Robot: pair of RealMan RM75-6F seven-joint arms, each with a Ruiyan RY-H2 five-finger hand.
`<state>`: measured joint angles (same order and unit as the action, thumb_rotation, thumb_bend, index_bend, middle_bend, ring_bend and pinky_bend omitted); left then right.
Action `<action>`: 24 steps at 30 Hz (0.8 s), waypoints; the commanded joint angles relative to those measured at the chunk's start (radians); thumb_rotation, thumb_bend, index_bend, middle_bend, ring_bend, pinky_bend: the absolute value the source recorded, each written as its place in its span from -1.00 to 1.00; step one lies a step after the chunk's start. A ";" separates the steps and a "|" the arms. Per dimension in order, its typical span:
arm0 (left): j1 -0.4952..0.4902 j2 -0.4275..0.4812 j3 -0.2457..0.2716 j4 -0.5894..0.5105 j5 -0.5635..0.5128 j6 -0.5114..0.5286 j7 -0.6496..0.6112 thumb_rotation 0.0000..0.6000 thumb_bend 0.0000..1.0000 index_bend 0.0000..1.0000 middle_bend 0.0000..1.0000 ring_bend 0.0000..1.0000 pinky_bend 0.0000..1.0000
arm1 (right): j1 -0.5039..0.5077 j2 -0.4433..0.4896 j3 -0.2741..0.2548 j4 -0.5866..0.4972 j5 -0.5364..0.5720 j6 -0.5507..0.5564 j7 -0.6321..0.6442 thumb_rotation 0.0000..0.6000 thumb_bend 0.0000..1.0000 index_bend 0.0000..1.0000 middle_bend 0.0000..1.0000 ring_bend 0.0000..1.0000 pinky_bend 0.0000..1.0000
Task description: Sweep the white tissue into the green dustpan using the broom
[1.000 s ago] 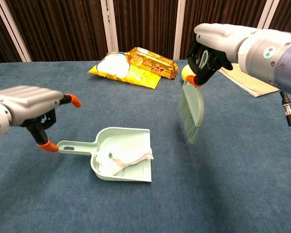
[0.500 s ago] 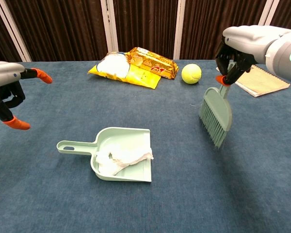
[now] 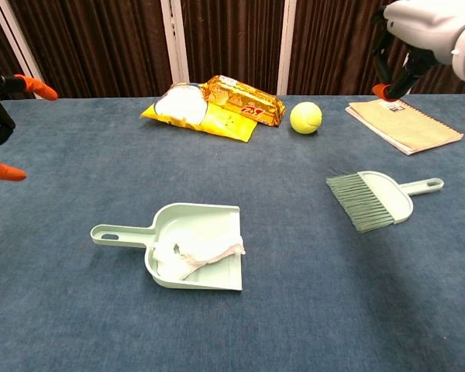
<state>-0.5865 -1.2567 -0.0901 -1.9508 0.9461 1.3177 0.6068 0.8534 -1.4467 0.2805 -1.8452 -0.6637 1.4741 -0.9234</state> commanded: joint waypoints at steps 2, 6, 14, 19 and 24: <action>0.013 0.018 0.001 -0.011 0.019 0.000 -0.020 1.00 -1.00 -0.83 0.22 0.43 0.77 | -0.017 0.024 0.001 -0.037 -0.004 0.005 0.005 1.00 -0.18 -1.00 -1.00 -1.00 -0.95; 0.041 0.045 0.023 -0.028 0.076 0.011 -0.054 1.00 -1.00 -0.98 -0.43 -0.14 0.22 | -0.051 0.055 -0.046 -0.084 -0.067 -0.002 0.036 1.00 -0.23 -1.00 -1.00 -1.00 -0.95; 0.184 0.095 0.135 0.034 0.370 0.125 -0.280 1.00 -1.00 -1.00 -1.00 -1.00 -0.87 | -0.198 0.141 -0.204 -0.129 -0.314 0.001 0.255 1.00 -0.50 -1.00 -1.00 -1.00 -1.00; 0.273 0.121 0.218 0.139 0.536 0.206 -0.389 1.00 -1.00 -1.00 -1.00 -1.00 -0.92 | -0.324 0.210 -0.334 -0.140 -0.486 0.036 0.408 1.00 -0.53 -1.00 -1.00 -1.00 -1.00; 0.347 0.141 0.279 0.219 0.637 0.263 -0.442 1.00 -1.00 -1.00 -1.00 -1.00 -0.96 | -0.449 0.246 -0.451 -0.109 -0.644 0.097 0.512 1.00 -0.53 -1.00 -1.00 -1.00 -1.00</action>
<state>-0.2696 -1.1299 0.1620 -1.7665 1.5481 1.5544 0.1898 0.4761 -1.2336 -0.1025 -1.9698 -1.2294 1.5301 -0.4716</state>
